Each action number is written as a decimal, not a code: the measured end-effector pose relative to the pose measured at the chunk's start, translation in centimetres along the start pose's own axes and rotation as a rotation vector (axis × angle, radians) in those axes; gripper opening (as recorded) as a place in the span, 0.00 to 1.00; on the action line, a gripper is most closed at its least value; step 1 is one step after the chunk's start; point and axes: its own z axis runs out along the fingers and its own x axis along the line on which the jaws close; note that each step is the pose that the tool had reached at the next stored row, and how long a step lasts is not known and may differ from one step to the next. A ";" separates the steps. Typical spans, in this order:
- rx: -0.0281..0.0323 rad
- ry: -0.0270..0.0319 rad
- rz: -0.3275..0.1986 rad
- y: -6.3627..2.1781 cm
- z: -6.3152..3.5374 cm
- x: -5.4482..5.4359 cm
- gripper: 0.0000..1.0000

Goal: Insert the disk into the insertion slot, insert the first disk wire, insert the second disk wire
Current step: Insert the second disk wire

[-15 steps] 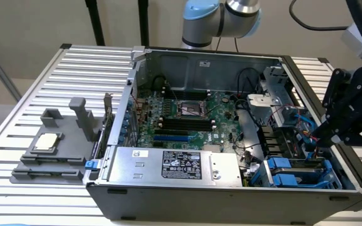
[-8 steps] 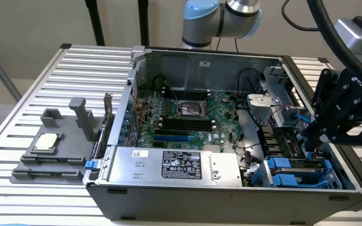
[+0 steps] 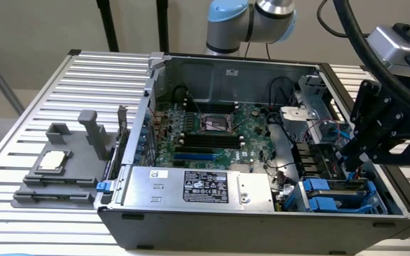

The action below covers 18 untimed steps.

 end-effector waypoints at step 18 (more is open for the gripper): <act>0.0042 0.0243 0.002 -0.14 1.52 -0.4 0.25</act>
